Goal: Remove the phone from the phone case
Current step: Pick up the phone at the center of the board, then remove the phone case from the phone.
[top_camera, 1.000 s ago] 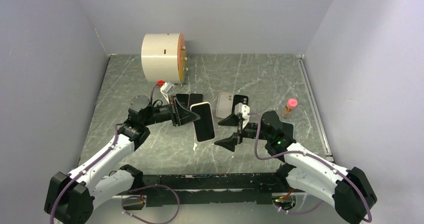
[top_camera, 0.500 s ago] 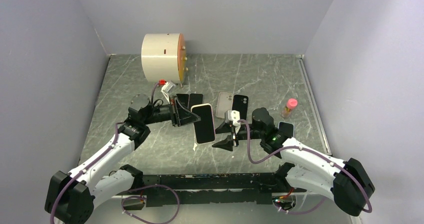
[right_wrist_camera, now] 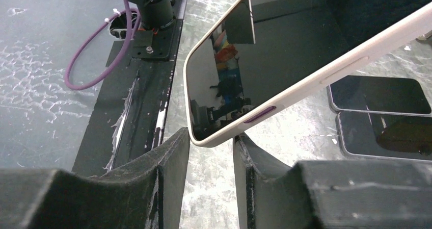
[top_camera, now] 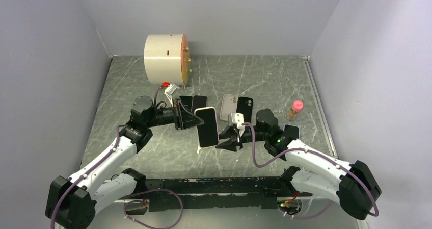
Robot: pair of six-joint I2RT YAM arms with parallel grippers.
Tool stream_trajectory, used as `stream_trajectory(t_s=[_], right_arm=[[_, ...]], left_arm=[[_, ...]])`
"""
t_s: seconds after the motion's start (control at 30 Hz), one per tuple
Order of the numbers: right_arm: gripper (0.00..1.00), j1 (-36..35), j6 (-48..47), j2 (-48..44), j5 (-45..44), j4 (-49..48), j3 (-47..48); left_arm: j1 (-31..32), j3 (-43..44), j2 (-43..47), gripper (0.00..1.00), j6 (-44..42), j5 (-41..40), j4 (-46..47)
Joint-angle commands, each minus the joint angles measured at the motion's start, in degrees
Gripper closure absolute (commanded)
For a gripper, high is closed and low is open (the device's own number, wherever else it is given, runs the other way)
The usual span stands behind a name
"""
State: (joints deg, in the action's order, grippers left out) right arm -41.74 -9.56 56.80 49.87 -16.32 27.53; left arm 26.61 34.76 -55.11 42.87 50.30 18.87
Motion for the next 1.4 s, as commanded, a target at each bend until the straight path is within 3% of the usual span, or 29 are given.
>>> stream_trajectory(t_s=[0.0,0.2,0.37,0.53,0.97,1.23,1.37], right_arm=[[0.63,-0.19,-1.43,0.33,1.37,-2.0,2.59],[0.73,-0.19,-0.79,1.43,0.78,-2.96,3.18],[0.91,-0.19,-1.63,3.12,-0.69,-4.32,3.0],[0.97,-0.29,-4.83,3.72,-0.84,-3.63,3.61],[1.0,-1.08,-20.82,7.24,2.93,4.97,10.72],[1.0,-0.9,-15.81,10.76,1.88,2.28,12.7],[0.83,-0.85,-9.96,9.82,2.87,-1.11,10.44]], left_arm=[[0.28,3.63,2.18,0.98,-1.65,0.97,0.6],[0.45,3.99,2.71,0.98,-2.59,1.11,-1.29],[0.54,4.96,2.52,0.97,-2.67,1.04,-3.58],[0.54,5.58,2.04,0.98,-0.86,3.83,-2.47],[0.54,6.25,2.59,0.97,-0.06,7.44,-3.41],[0.52,4.74,5.46,0.98,-0.8,6.42,-1.06],[0.54,3.63,8.72,0.98,-5.73,-0.32,-4.4]])
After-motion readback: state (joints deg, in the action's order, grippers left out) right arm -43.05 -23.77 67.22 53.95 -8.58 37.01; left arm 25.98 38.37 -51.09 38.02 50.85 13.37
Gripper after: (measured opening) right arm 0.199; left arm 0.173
